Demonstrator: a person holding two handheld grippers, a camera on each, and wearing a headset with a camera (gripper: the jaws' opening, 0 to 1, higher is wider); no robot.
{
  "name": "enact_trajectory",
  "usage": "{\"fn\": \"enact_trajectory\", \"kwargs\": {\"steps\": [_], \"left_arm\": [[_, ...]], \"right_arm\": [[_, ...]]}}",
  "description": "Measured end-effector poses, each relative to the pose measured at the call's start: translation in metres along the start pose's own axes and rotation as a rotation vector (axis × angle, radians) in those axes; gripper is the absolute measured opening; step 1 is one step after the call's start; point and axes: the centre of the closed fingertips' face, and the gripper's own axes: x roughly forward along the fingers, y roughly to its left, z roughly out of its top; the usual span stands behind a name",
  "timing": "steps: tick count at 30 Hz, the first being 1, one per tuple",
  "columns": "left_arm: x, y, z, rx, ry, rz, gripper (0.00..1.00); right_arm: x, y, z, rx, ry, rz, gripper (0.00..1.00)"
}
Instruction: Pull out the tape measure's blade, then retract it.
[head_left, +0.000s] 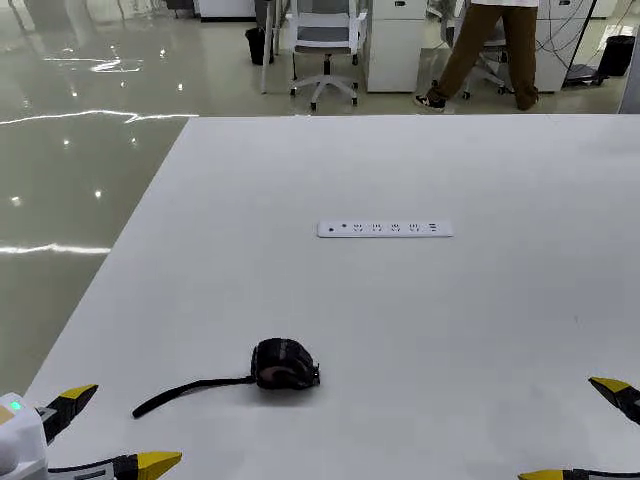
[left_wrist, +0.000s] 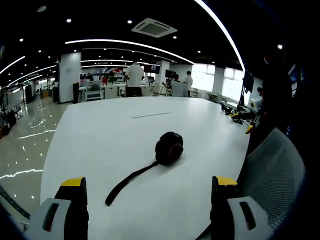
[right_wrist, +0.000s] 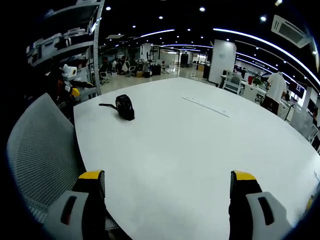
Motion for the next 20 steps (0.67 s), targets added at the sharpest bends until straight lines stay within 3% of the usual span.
{"fn": "enact_trajectory", "kwargs": {"steps": [4,7,20], "left_arm": [[0.005,-0.001,0.0,0.007,0.014,0.0,1.0],[0.007,-0.007,-0.007,0.045,0.063,-0.016,1.0],[0.003,-0.013,-0.009,0.068,0.065,-0.019,1.0]], "right_arm": [[-0.004,-0.001,0.0,-0.001,-0.012,-0.01,1.0],[-0.006,-0.001,-0.002,0.001,-0.013,-0.015,1.0],[-0.017,-0.002,-0.004,0.011,-0.017,-0.025,1.0]]}}
